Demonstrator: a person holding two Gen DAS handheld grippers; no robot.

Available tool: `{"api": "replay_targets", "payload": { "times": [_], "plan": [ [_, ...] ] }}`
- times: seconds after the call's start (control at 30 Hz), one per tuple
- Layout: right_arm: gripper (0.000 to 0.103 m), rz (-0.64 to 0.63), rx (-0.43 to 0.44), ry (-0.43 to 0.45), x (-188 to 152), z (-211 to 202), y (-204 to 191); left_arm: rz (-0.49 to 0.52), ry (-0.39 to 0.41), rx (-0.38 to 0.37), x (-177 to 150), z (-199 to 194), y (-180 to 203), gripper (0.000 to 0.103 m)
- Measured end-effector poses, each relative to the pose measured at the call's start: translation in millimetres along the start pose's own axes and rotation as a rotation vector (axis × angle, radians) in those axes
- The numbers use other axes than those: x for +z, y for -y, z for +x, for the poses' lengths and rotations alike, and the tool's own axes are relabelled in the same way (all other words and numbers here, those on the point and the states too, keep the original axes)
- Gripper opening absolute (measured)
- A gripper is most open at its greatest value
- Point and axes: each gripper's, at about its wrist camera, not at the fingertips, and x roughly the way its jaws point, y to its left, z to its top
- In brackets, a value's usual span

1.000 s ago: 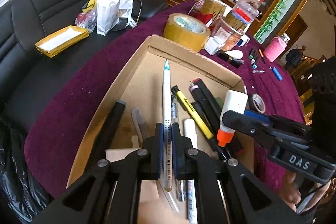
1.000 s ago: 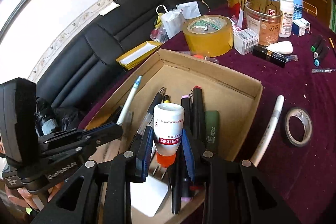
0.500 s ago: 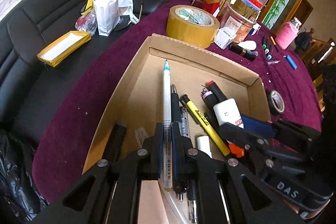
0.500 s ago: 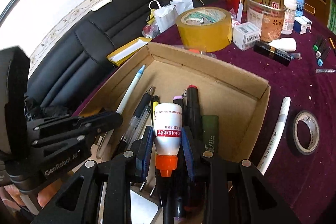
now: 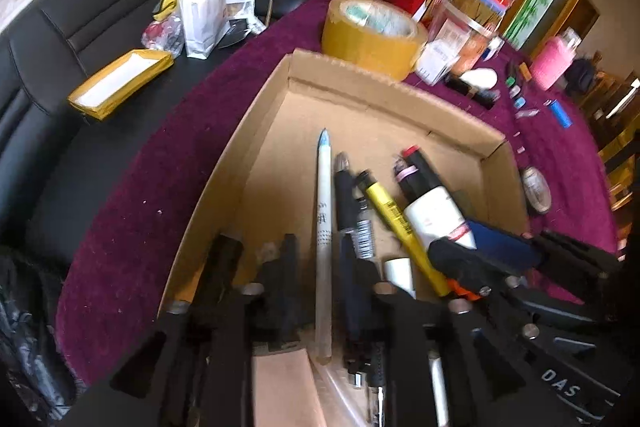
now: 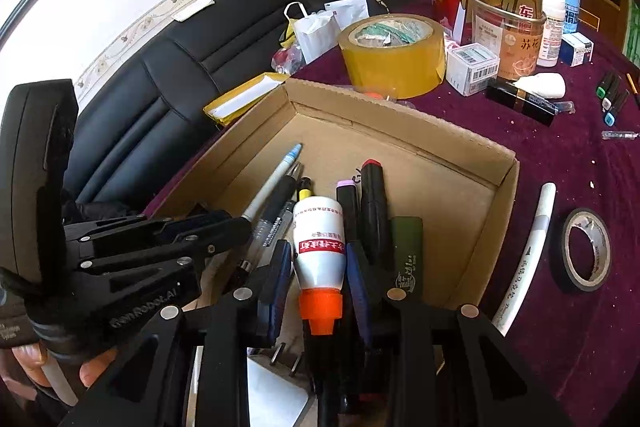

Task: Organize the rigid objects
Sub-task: 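Open both grippers and move them back over the table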

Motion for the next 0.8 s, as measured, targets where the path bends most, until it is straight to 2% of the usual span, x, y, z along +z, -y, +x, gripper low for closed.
{"api": "replay_targets", "payload": {
  "times": [0.03, 0.07, 0.1, 0.13, 0.17, 0.27, 0.43, 0.6, 0.8],
  "plan": [
    [0.039, -0.002, 0.003, 0.004, 0.0, -3.1, -1.2, -0.005, 0.017, -0.011, -0.8, -4.4, -0.9, 0.051],
    [0.044, -0.003, 0.006, 0.017, -0.9, -9.1, -2.5, -0.012, 0.043, 0.011, -1.5, -10.0, -2.0, 0.064],
    [0.047, -0.006, 0.014, 0.036, -2.5, -16.0, -3.5, -0.014, 0.075, 0.027, -2.9, -16.3, -2.5, 0.073],
    [0.054, -0.01, 0.024, 0.052, -4.7, -21.8, -4.6, -0.013, 0.093, 0.03, -4.1, -21.3, -2.2, 0.074],
    [0.055, -0.017, 0.034, 0.065, -8.8, -29.2, -6.4, -0.014, 0.1, 0.024, -5.5, -25.7, -1.8, 0.074],
    [0.055, -0.021, 0.053, 0.078, -20.3, -45.4, -6.2, -0.017, 0.107, -0.012, -12.3, -36.5, 5.7, 0.074],
    [0.055, 0.003, 0.083, 0.1, -36.2, -75.7, 17.3, 0.028, 0.132, -0.013, -24.2, -50.3, 37.5, 0.074],
    [0.055, 0.12, 0.089, 0.135, -45.4, -105.5, 85.3, 0.105, 0.141, -0.031, -31.3, -55.6, 82.9, 0.074],
    [0.055, 0.291, 0.073, 0.185, -56.1, -116.1, 162.7, 0.21, 0.116, -0.029, -28.5, -42.1, 138.1, 0.074]
  ]
}}
